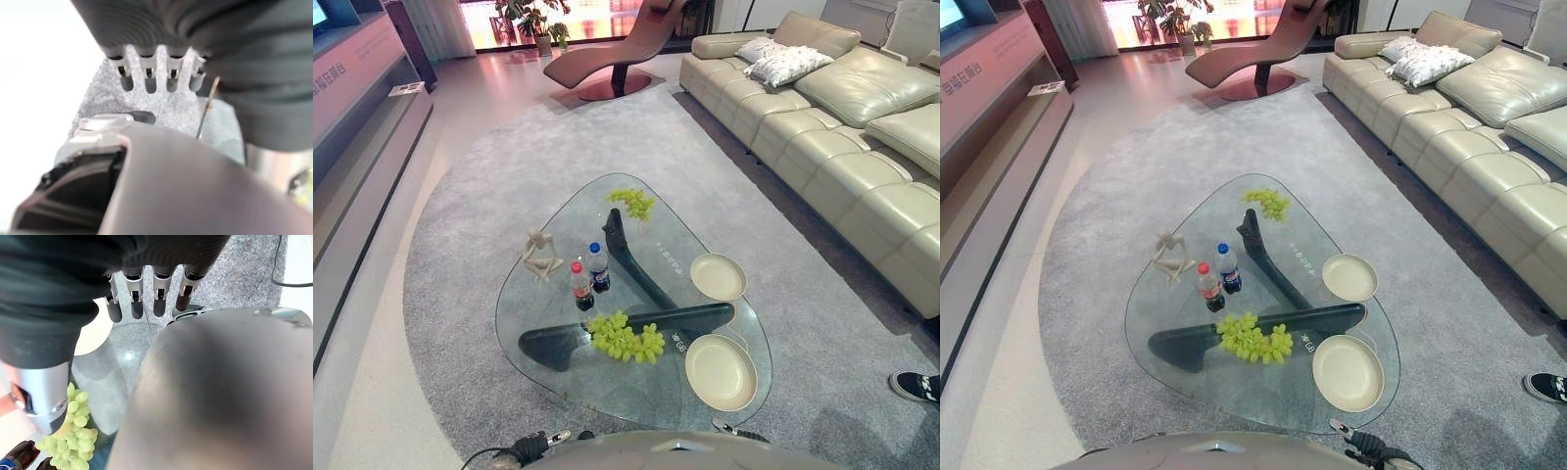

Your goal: Pick up fruits into the plate

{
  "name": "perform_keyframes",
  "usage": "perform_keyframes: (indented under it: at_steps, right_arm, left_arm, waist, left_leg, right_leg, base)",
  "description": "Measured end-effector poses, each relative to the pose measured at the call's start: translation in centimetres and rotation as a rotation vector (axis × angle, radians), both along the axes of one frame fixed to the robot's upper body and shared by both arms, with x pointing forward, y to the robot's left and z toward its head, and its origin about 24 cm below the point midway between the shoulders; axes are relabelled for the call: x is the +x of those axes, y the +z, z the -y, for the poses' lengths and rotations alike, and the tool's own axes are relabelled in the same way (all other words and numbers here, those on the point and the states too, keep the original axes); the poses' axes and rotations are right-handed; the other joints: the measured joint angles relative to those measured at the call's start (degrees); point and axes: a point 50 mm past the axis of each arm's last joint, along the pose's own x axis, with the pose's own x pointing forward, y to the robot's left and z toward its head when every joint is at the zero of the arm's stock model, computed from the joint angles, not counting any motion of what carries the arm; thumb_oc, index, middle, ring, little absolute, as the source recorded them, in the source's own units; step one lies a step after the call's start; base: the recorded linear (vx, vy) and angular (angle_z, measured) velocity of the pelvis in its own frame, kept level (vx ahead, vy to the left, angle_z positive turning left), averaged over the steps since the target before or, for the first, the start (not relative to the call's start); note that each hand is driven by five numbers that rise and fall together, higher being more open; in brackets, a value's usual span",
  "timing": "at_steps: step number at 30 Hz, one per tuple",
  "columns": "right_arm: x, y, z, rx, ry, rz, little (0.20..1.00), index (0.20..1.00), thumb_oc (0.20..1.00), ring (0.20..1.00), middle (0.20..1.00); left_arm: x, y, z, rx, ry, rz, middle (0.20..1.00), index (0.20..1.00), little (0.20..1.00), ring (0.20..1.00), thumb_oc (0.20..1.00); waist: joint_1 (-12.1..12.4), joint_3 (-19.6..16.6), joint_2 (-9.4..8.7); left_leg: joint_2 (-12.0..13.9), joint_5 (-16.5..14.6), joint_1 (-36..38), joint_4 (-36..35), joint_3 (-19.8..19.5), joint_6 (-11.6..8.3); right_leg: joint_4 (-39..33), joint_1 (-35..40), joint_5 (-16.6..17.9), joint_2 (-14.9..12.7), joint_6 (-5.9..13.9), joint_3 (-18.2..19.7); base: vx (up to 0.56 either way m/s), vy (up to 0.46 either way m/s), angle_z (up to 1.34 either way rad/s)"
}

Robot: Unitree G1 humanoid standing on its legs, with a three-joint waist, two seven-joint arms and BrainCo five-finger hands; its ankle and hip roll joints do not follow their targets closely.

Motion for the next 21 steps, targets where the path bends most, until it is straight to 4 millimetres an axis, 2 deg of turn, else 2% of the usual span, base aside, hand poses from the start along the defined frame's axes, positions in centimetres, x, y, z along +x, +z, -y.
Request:
perform_keyframes:
  at_steps: [21]
  right_arm:
    - [0.38, 0.08, 0.17, -0.001, 0.005, 0.002, 1.000, 1.000, 1.000, 1.000, 1.000]
  left_arm:
    - [0.79, 0.10, 0.18, -0.014, -0.028, 0.023, 1.000, 1.000, 1.000, 1.000, 1.000]
  waist:
    - [0.02, 1.26, 0.37]
  left_leg:
    - [0.08, 0.07, -0.81, 0.02, 0.31, 0.05]
  right_leg:
    - [0.18, -1.06, -0.14, 0.05, 0.23, 0.44]
  base:
    - [0.00, -0.002, -0.01]
